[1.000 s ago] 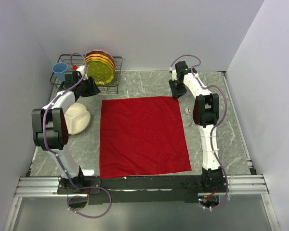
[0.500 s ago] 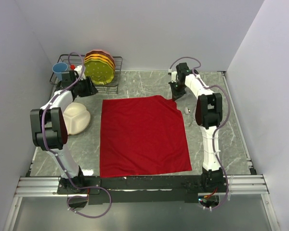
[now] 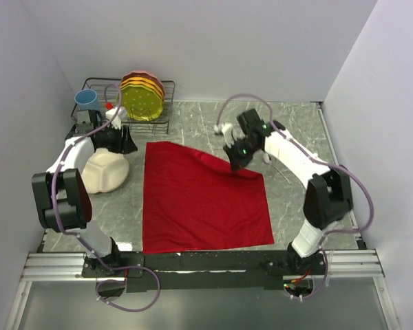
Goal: Fold the napkin into a case and place the utensils inside
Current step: Fold the napkin flat at the center of the board, then pick up the rectangle-folded napkin from the center of the board.
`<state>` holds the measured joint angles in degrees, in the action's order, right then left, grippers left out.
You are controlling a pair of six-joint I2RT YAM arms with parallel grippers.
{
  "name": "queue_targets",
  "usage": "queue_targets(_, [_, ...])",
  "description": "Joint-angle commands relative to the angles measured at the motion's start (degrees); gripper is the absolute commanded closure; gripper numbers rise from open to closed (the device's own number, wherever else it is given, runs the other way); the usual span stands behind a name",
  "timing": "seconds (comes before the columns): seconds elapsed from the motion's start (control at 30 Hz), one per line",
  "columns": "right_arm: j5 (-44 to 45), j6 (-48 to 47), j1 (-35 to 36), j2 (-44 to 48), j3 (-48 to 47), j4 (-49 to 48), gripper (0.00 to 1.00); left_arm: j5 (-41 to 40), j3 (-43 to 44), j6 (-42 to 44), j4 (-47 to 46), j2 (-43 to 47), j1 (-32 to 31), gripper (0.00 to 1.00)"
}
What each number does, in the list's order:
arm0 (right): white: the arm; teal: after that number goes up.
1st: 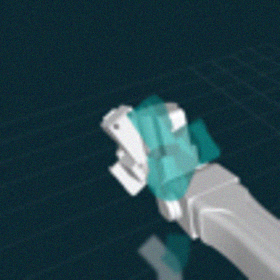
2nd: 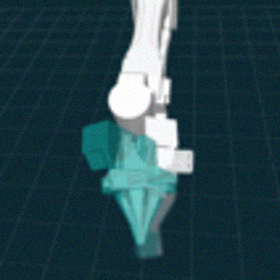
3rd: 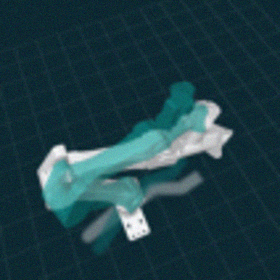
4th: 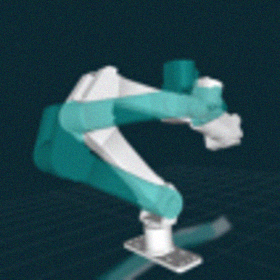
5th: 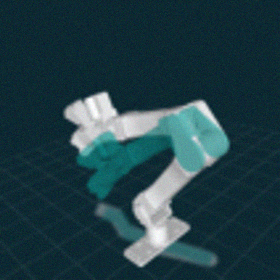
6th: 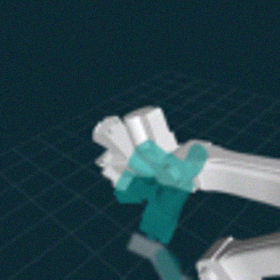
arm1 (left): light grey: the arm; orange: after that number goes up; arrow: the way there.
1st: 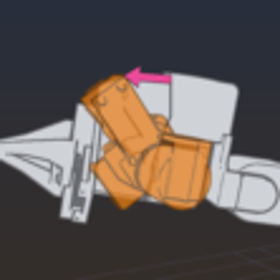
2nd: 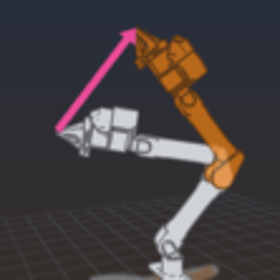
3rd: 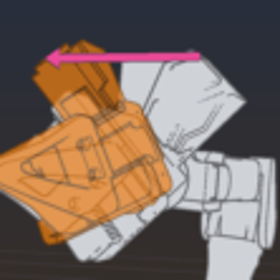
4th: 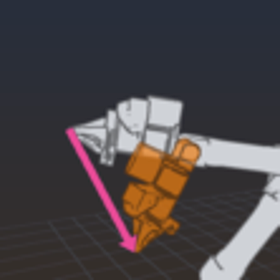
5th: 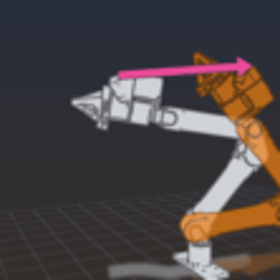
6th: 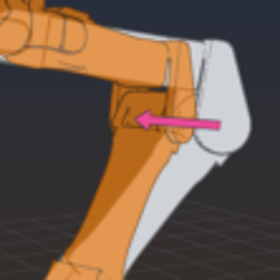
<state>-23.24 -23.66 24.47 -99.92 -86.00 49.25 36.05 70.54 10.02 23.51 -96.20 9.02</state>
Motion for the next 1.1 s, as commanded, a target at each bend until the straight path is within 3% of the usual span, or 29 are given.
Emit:
queue_targets(0.0, [-0.93, -7.09, -0.04, 10.07, 13.70, 4.62, 1.00, 7.19, -4.08, 19.48, 8.57, 6.89, 0.21, 0.48])
queue_targets(0.23, [3.47, -9.48, -0.56, 23.27, 27.63, 3.31, 1.00, 10.79, -13.14, 50.06, 20.57, 16.56, 0.04, 0.51])
queue_targets(0.4, [3.56, -6.49, -1.18, 21.88, 28.95, 2.08, 1.00, 7.28, -18.15, 71.76, 32.46, 20.17, -1.37, 0.58])
queue_targets(0.5, [3.73, -6.66, -2.49, 21.17, 29.48, 1.99, 1.00, 3.26, -21.93, 77.06, 36.95, 23.25, -3.81, 0.62])
queue_targets(0.63, [3.91, -6.75, -3.90, 19.94, 29.83, 2.25, 1.00, -1.68, -27.73, 75.77, 35.30, 27.81, -8.66, 0.60])
queue_targets(0.8, [3.03, -6.05, -4.17, 19.06, 29.48, 2.07, 1.00, -7.13, -34.68, 69.62, 26.17, 30.64, -17.44, 0.58])
queue_targets(0.93, [2.86, -5.87, -4.17, 18.45, 28.87, 2.34, 1.00, -11.08, -37.32, 67.33, 22.12, 32.04, -20.70, 0.56])
queue_targets(1.07, [2.68, -5.87, -4.17, 18.18, 28.78, 2.07, 1.00, -13.28, -39.07, 65.22, 19.92, 32.04, -23.42, 0.60])
